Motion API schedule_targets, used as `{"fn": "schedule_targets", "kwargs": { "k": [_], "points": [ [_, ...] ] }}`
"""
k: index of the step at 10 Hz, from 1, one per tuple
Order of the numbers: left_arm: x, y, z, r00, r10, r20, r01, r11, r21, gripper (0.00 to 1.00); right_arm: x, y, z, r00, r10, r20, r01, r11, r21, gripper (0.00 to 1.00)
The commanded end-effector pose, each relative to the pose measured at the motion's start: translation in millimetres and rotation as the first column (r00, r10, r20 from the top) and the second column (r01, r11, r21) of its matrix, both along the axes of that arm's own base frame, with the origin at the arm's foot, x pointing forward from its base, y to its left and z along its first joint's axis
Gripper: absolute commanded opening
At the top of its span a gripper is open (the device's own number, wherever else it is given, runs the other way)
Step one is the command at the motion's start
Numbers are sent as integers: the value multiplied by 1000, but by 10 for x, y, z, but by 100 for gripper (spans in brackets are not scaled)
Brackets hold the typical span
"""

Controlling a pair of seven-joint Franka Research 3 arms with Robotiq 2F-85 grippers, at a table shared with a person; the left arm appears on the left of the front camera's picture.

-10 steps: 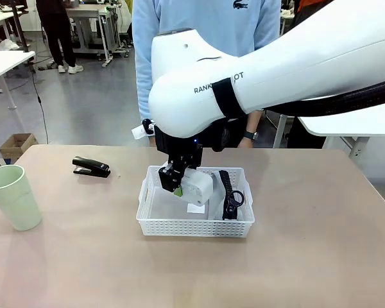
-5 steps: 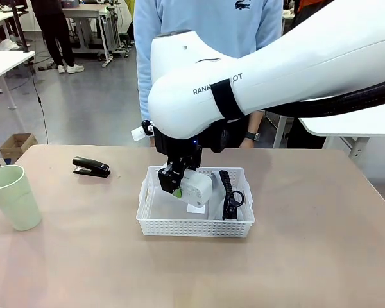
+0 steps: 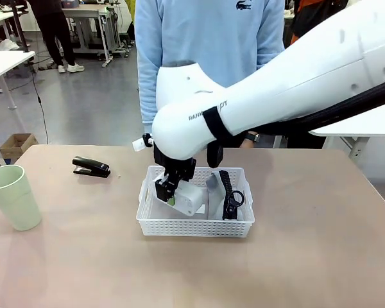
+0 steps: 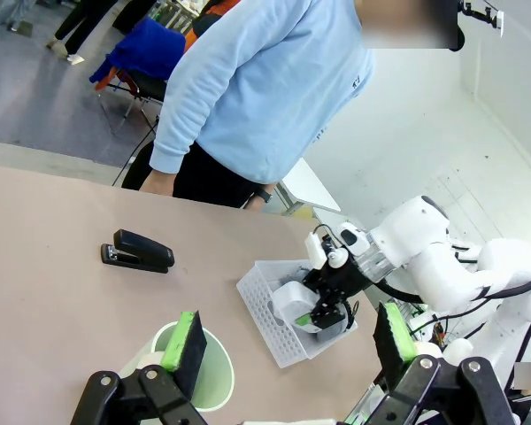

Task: Efficiently arrange items inside the basket to fit them all.
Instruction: Pick up the Digital clock and place it inside the Organizing basket.

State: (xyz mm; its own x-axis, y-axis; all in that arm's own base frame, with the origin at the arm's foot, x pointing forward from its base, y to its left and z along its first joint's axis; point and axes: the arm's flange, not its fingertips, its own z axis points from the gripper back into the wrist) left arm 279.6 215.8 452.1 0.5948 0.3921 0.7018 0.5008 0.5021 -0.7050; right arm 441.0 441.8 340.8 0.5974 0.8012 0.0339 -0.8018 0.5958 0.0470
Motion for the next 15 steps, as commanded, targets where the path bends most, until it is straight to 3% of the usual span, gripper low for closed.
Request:
{"fn": "schedule_targets", "kwargs": {
  "k": [1,10,11,12,15],
  "points": [
    [12,-3,12,1000,4,27,-3,1000,-7,100,-26,-82,-11,999,35,23,-35,999,11,54],
    [12,-3,12,1000,4,27,-3,1000,-7,100,133,-128,-169,997,50,-55,-53,997,-50,54],
    [12,-3,12,1000,4,27,-3,1000,-7,100,148,-112,-209,996,50,-70,-54,997,-51,63],
    [12,-3,12,1000,4,27,-3,1000,-7,100,145,-100,-230,996,58,-71,-63,995,-71,100],
    [12,-3,12,1000,4,27,-3,1000,-7,100,129,-140,-197,997,53,-60,-57,997,-61,100]
  ]
}}
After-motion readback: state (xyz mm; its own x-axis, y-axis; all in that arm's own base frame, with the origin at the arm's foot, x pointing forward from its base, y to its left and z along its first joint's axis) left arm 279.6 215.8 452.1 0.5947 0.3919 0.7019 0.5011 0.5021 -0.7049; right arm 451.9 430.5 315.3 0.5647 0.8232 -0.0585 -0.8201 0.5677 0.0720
